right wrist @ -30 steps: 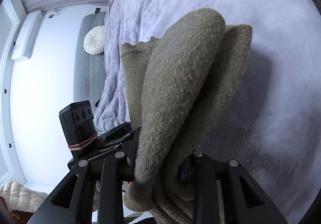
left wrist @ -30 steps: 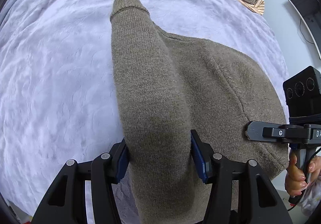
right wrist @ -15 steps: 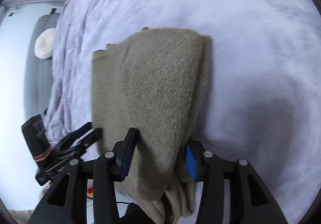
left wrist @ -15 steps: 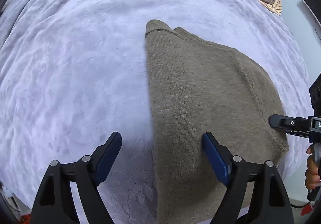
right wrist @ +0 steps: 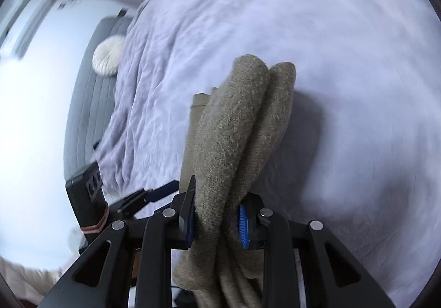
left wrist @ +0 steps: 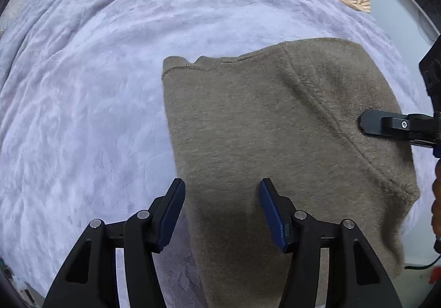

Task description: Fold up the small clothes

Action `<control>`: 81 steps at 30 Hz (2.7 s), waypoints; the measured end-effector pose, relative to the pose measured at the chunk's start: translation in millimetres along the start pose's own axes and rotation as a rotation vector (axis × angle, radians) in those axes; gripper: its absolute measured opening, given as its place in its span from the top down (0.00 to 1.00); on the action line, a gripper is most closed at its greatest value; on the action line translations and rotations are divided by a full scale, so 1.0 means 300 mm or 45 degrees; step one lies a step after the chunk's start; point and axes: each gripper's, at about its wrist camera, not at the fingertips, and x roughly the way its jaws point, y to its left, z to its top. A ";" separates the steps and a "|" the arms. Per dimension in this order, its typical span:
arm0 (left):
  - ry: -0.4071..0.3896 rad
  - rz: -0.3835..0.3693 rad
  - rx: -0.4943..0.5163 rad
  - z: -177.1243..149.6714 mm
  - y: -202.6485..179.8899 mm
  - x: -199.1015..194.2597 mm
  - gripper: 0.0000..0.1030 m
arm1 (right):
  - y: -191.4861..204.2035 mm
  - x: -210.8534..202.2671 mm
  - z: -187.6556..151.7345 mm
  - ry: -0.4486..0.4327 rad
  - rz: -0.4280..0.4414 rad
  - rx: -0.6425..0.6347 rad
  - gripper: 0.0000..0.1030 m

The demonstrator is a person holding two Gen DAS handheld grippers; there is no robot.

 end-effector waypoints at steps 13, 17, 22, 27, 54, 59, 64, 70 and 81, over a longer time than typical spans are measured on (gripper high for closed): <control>0.104 -0.005 -0.135 -0.029 0.063 0.029 0.17 | -0.182 -0.018 -0.076 0.054 -0.370 0.251 0.50; 0.122 0.007 -0.131 -0.046 0.070 0.004 0.17 | -0.127 -0.088 -0.157 0.051 -0.281 0.257 0.49; 0.142 0.001 -0.136 -0.067 0.088 -0.016 0.17 | -0.052 -0.078 -0.253 0.083 -0.277 0.207 0.48; 0.146 0.017 -0.133 -0.108 0.095 -0.043 0.17 | -0.025 0.007 -0.295 0.183 -0.405 0.142 0.90; 0.297 0.017 -0.109 -0.279 0.097 0.032 0.08 | -0.083 -0.089 -0.351 0.122 -0.618 0.176 0.89; 0.297 0.028 -0.112 -0.257 0.098 0.018 0.08 | -0.040 -0.124 -0.317 0.072 -0.624 0.149 0.89; 0.276 0.036 -0.095 -0.228 0.104 -0.021 0.08 | 0.005 -0.115 -0.279 0.047 -0.625 0.117 0.89; 0.222 0.027 -0.096 -0.181 0.112 -0.082 0.08 | 0.041 -0.120 -0.243 0.009 -0.627 0.078 0.89; 0.230 0.057 -0.099 -0.131 0.114 -0.015 0.08 | -0.030 0.014 -0.210 0.118 -0.733 0.035 0.89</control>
